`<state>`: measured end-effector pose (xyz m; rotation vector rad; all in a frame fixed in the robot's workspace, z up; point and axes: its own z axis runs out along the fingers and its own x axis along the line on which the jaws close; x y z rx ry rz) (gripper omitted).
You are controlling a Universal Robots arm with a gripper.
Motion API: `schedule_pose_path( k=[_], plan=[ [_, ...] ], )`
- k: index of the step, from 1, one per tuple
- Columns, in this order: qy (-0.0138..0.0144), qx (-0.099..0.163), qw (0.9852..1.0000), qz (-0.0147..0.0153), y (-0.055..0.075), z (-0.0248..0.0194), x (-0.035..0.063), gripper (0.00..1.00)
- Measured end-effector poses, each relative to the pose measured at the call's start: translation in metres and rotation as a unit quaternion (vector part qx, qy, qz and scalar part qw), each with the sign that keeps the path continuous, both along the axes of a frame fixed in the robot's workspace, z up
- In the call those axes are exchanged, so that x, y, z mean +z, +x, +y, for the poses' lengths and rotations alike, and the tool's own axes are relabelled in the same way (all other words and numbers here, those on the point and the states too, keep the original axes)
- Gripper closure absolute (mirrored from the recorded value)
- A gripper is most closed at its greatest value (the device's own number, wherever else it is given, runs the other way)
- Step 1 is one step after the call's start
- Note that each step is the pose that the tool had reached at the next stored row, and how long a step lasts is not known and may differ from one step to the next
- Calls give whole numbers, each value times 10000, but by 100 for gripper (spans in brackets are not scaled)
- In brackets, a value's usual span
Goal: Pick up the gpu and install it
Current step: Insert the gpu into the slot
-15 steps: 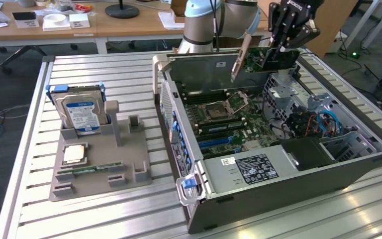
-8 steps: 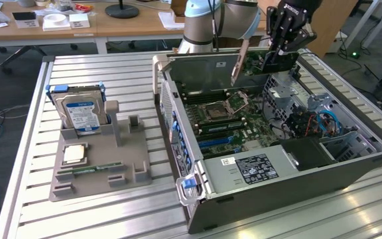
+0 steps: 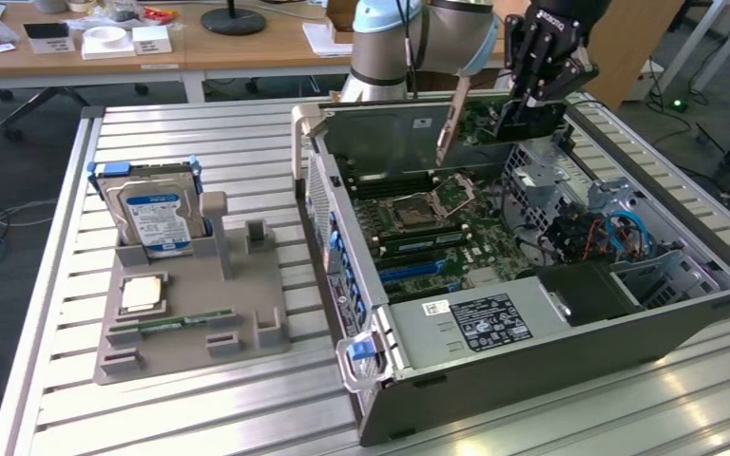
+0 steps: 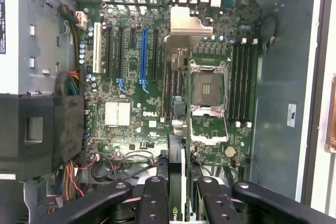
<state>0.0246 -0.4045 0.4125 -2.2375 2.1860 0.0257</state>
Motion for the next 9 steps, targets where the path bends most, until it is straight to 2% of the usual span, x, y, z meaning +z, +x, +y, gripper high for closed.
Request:
schedule_pose_path(
  k=[9],
  plan=[
    [1,-87,10000,-1,-22,-53,-15,74]
  ],
)
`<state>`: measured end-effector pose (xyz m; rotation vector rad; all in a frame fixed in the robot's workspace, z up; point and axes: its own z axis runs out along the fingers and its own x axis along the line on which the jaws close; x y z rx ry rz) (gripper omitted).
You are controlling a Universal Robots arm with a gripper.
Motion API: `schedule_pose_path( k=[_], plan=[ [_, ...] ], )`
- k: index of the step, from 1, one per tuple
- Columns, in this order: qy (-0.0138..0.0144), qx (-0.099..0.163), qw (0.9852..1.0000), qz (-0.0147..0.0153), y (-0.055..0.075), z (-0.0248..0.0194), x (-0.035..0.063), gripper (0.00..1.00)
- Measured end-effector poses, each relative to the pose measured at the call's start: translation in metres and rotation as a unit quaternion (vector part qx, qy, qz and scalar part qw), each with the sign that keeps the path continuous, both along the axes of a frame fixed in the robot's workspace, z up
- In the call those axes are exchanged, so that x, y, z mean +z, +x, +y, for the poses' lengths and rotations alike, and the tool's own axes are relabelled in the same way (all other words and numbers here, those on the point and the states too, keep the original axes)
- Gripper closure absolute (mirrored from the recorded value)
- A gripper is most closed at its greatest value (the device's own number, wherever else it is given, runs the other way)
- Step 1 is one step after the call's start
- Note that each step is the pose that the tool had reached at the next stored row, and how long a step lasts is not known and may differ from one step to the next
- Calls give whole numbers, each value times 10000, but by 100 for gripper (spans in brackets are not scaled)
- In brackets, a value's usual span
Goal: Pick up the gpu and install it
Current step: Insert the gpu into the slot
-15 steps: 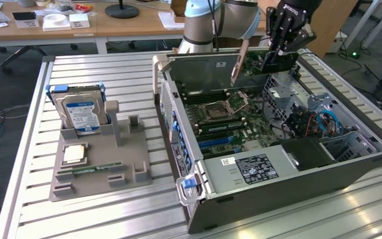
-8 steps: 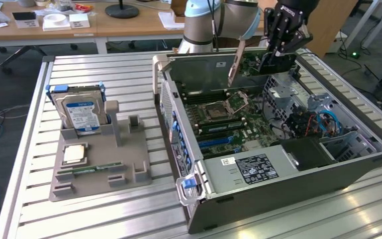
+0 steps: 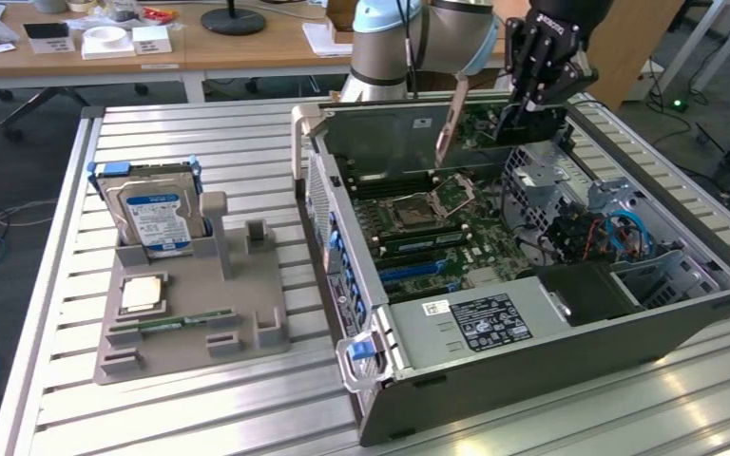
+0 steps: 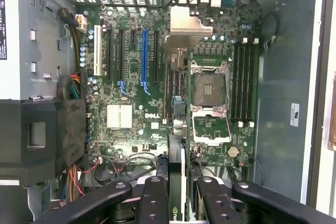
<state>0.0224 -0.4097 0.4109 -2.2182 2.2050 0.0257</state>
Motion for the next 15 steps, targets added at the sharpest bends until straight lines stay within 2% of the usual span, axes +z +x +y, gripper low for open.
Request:
schedule_pose_path(
  k=[7,15],
  plan=[
    [-1,-16,10000,0,-4,-14,-7,74],
    [0,-16,10000,-9,-32,-13,-146,74]
  ],
)
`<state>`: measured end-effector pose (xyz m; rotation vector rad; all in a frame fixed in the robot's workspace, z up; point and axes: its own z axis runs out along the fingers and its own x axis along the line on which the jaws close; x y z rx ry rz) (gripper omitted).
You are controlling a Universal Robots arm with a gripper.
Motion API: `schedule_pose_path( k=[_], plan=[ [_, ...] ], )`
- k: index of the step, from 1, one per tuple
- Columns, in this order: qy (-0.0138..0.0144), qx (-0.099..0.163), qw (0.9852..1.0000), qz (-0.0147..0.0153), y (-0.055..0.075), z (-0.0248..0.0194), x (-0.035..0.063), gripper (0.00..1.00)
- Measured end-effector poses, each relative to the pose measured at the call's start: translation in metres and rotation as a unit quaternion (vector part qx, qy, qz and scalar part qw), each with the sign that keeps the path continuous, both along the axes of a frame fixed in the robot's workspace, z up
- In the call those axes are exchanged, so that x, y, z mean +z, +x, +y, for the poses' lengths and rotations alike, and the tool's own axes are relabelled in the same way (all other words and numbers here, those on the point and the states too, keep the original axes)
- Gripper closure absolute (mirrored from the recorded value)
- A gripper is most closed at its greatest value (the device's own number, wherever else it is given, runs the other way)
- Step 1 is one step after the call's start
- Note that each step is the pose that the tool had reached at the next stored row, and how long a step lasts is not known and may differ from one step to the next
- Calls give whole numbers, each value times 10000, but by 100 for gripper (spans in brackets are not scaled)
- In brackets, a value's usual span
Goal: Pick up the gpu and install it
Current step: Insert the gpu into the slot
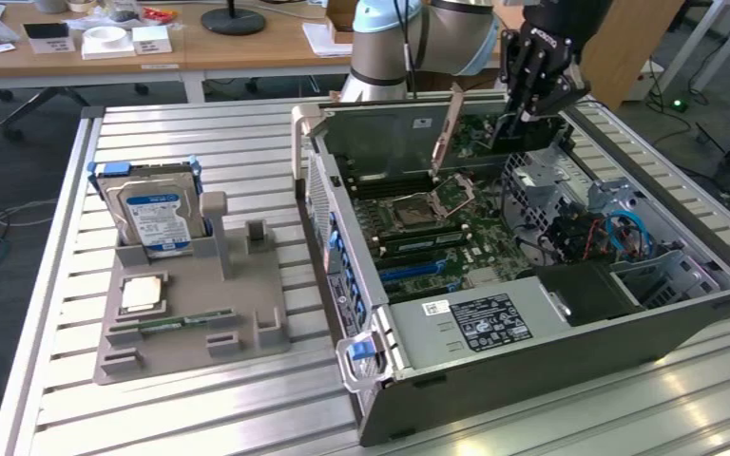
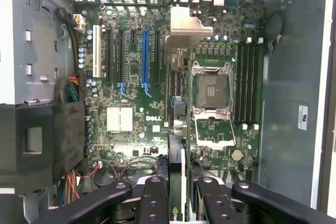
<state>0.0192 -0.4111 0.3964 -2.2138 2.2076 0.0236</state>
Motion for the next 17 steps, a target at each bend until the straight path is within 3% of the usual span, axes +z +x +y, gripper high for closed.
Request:
schedule_pose_path(
  k=[6,13,17],
  plan=[
    [0,0,10000,-4,-21,0,-94,74],
    [0,0,10000,-4,-23,0,-98,74],
    [0,-1,10000,-4,-29,-27,-97,74]
  ],
)
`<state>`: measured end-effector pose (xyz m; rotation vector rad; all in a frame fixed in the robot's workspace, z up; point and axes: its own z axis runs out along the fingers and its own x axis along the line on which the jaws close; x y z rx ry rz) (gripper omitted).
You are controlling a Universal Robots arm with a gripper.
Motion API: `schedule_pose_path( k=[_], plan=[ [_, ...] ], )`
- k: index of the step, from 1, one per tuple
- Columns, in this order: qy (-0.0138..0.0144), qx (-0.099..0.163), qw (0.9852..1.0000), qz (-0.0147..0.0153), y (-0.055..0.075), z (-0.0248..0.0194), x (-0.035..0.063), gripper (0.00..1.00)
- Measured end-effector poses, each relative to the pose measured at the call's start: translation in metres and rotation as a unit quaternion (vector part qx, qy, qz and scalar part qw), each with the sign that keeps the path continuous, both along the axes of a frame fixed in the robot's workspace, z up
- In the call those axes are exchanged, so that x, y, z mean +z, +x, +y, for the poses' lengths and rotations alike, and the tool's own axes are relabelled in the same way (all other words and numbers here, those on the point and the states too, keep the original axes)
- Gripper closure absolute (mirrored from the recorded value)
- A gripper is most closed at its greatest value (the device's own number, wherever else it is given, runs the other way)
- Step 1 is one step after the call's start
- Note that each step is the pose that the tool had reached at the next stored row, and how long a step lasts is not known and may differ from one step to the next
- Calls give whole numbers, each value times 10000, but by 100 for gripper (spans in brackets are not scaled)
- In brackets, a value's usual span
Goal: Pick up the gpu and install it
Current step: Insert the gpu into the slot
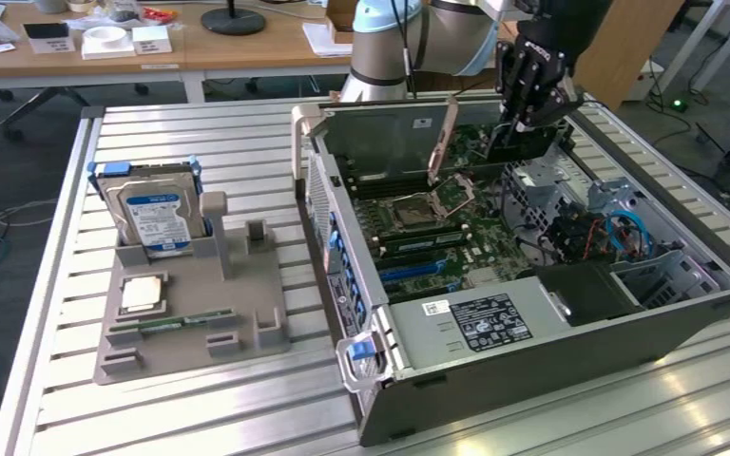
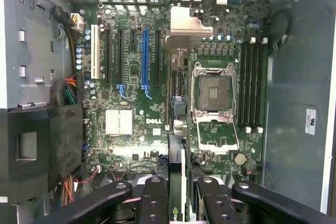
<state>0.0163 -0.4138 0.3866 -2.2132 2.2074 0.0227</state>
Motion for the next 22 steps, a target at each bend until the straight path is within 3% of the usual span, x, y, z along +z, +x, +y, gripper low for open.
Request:
schedule_pose_path(
  k=[9,22],
  plan=[
    [1,1,10000,0,-28,-91,-13,74],
    [0,-74,10000,-12,-110,-93,-199,74]
  ],
)
